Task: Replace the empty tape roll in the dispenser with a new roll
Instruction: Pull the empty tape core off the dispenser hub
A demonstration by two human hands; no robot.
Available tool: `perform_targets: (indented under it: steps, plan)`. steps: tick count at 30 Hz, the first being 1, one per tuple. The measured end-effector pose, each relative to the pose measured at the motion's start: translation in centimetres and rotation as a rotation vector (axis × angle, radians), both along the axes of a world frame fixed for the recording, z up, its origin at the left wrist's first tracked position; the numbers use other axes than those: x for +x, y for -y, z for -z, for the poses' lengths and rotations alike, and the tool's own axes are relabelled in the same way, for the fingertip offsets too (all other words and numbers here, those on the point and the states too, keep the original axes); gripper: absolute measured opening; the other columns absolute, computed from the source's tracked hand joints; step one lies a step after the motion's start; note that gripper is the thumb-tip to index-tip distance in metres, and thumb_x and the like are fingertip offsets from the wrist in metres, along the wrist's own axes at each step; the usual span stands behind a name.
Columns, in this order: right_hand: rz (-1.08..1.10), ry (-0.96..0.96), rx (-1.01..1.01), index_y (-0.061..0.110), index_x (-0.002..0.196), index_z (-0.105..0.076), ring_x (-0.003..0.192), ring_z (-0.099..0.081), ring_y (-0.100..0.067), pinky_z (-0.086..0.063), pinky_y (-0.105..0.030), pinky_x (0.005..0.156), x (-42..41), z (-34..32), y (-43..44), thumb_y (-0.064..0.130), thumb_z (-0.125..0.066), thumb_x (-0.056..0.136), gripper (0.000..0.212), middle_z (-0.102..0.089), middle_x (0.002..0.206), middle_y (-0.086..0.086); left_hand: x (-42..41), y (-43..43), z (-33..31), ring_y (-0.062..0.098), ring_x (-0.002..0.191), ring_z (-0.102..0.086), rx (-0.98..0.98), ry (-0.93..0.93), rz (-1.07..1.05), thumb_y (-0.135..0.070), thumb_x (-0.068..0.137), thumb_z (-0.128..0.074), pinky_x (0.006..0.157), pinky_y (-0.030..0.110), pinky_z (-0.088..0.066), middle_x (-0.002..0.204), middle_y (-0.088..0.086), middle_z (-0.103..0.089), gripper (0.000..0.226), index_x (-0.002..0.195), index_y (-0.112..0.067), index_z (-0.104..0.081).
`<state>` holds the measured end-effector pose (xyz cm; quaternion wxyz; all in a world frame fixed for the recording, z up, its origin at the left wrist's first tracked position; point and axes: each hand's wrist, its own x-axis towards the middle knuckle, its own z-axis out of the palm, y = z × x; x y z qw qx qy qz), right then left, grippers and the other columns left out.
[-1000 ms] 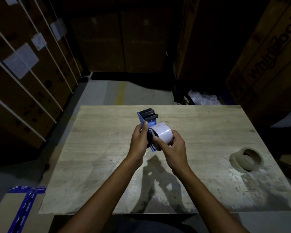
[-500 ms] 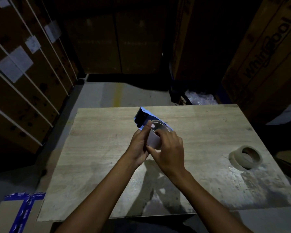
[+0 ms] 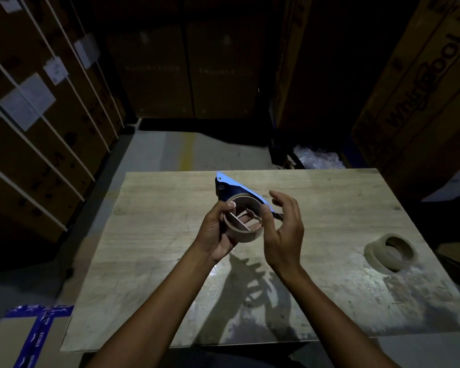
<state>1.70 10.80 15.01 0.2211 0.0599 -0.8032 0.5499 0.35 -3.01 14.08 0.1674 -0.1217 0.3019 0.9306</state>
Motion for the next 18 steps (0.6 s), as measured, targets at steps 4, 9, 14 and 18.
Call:
perform_targets:
  steps: [4, 9, 14, 18]
  plan:
    - [-0.057, 0.123, -0.122, 0.021, 0.119, -0.064, 0.104, -0.064, -0.007, -0.053, -0.024, 0.082, -0.2, 0.6, 0.3, 0.042, -0.051, 0.095, 0.034, -0.068, 0.112, 0.01, 0.0, -0.1, 0.1, 0.037, 0.119, -0.058, 0.0, -0.01, 0.007, -0.015, 0.079, -0.059, 0.113, 0.054, -0.034, 0.125, 0.025, -0.06, 0.038, 0.113, 0.001, -0.067]
    - [-0.031, 0.192, -0.234, 0.025, 0.109, -0.07, 0.094, -0.068, -0.003, -0.053, -0.022, 0.081, -0.3, 1.0, 1.2, 0.032, -0.048, 0.1, 0.025, -0.073, 0.099, 0.013, 0.3, -0.3, 0.0, 0.032, 0.107, -0.064, -0.034, -0.004, 0.02, -0.015, 0.08, -0.058, 0.099, 0.049, -0.049, 0.112, 0.019, -0.068, 0.044, 0.12, 0.001, -0.061]
    - [0.005, 0.182, -0.271, 0.021, 0.106, -0.071, 0.089, -0.069, -0.005, -0.053, -0.022, 0.077, -0.4, 1.1, 1.5, 0.022, -0.042, 0.105, 0.029, -0.074, 0.094, 0.009, 0.1, -0.4, -0.1, 0.027, 0.092, -0.07, -0.226, 0.023, 0.009, -0.031, 0.084, -0.066, 0.085, 0.037, -0.056, 0.11, 0.017, -0.071, 0.041, 0.116, -0.004, -0.069]
    - [0.042, 0.187, -0.285, 0.021, 0.106, -0.071, 0.088, -0.07, -0.003, -0.055, -0.022, 0.075, -0.4, 1.2, 1.6, 0.021, -0.044, 0.105, 0.027, -0.073, 0.093, 0.012, -0.3, -0.4, -0.3, 0.024, 0.083, -0.07, -0.514, 0.066, 0.021, -0.054, 0.084, -0.063, 0.082, 0.036, -0.053, 0.096, 0.012, -0.075, 0.051, 0.11, -0.012, -0.074]
